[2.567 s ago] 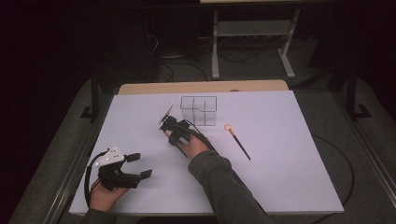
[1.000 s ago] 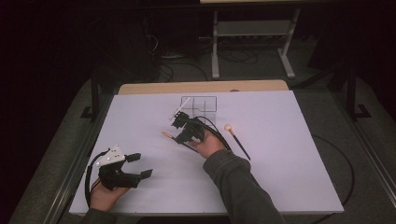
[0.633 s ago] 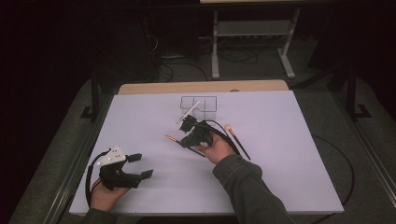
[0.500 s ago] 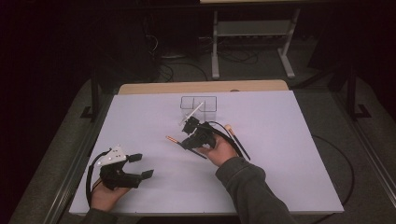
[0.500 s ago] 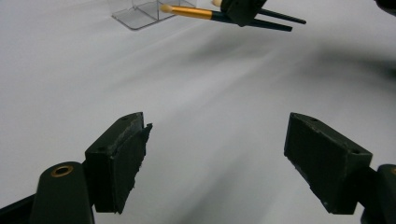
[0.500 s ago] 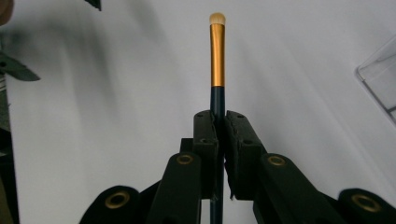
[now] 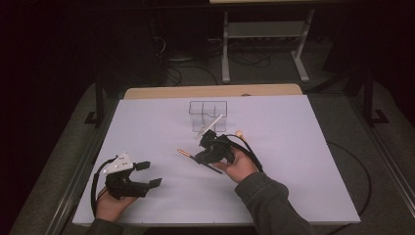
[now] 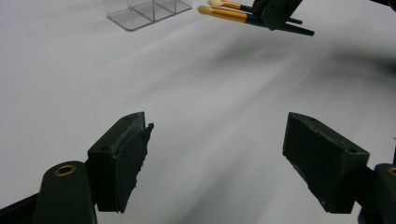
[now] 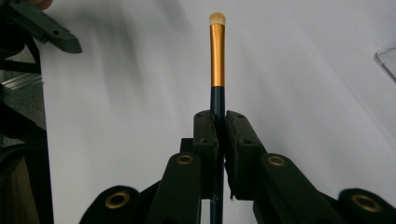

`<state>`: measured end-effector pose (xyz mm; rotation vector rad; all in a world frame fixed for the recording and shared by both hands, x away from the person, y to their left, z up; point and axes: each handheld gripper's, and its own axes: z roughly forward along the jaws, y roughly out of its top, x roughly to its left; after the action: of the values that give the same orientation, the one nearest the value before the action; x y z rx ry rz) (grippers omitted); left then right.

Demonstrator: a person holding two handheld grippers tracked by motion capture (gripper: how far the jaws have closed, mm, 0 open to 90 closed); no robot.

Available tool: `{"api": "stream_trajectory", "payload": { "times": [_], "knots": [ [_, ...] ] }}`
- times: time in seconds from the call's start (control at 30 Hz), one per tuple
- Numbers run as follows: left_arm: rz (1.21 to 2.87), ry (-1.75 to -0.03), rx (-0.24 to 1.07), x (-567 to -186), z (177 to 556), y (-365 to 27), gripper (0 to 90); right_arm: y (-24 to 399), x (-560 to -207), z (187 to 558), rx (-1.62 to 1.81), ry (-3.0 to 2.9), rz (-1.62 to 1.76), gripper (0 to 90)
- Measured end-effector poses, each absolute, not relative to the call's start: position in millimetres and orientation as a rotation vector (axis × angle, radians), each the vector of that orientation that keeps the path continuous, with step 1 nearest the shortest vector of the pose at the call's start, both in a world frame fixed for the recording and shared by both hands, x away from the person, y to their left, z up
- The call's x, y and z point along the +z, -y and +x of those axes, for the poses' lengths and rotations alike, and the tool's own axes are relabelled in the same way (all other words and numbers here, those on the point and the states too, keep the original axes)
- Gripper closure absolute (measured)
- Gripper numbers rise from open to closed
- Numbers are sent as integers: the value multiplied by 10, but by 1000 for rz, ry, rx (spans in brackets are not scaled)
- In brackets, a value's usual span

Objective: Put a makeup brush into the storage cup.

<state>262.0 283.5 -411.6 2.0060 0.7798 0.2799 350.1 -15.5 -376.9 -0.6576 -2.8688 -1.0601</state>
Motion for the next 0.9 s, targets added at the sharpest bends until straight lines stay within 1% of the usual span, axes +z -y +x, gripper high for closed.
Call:
{"api": "stream_trajectory", "payload": {
  "times": [0.3,0.5,0.9],
  "knots": [
    [1985,-784,269,-4089,2634,-2818,233,267,-3779,3385,-1089,2849,-620,826],
    [1988,-767,236,-4016,2654,-2768,254,348,-3756,3328,-1111,2836,-601,826],
    [2024,-674,163,-3771,2754,-2615,299,539,-3705,3254,-1177,2815,-582,826]
  ]
}}
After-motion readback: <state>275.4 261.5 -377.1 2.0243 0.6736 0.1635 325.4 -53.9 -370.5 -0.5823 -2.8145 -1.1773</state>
